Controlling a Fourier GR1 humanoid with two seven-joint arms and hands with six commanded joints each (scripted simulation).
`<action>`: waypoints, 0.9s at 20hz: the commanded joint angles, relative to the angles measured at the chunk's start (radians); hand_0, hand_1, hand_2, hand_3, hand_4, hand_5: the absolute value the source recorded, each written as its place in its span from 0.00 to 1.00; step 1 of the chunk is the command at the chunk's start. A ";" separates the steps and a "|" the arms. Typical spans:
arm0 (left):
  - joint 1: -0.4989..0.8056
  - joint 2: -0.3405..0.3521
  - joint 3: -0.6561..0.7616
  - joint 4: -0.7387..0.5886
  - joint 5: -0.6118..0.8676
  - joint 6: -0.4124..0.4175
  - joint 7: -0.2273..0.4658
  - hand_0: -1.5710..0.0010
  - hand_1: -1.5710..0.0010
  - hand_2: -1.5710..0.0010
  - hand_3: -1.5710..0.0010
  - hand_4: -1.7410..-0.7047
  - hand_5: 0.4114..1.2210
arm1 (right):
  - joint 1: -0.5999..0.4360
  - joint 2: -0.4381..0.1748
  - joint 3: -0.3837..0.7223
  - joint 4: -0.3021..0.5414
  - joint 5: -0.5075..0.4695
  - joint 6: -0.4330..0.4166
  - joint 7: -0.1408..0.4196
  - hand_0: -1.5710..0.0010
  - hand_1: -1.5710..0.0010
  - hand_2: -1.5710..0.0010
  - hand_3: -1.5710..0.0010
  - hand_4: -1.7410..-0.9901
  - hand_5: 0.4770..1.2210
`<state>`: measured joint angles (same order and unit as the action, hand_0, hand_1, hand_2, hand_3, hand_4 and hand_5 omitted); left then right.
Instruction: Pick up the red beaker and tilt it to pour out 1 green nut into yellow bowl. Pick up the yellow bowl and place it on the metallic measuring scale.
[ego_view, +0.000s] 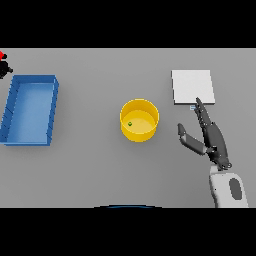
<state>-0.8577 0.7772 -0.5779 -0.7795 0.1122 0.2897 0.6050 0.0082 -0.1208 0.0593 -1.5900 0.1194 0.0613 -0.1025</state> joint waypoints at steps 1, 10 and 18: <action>0.016 0.013 -0.008 -0.023 0.012 0.014 0.003 0.00 0.00 0.00 0.13 0.00 1.00 | 0.009 0.002 0.007 -0.001 0.013 -0.006 -0.010 1.00 1.00 1.00 1.00 0.56 0.33; 0.111 0.087 -0.125 -0.200 0.170 0.079 0.005 0.00 0.00 0.00 0.40 0.47 0.49 | 0.006 0.001 0.009 -0.006 0.016 -0.008 0.006 1.00 1.00 1.00 1.00 0.55 0.34; 0.149 0.163 -0.128 -0.366 0.268 -0.048 0.005 0.74 0.78 0.81 0.88 0.90 0.32 | 0.010 -0.003 0.006 -0.007 0.012 -0.007 -0.005 1.00 1.00 1.00 1.00 0.57 0.33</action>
<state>-0.7085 0.9399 -0.7055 -1.1451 0.3800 0.2418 0.6100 0.0180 -0.1238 0.0646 -1.5975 0.1317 0.0535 -0.1045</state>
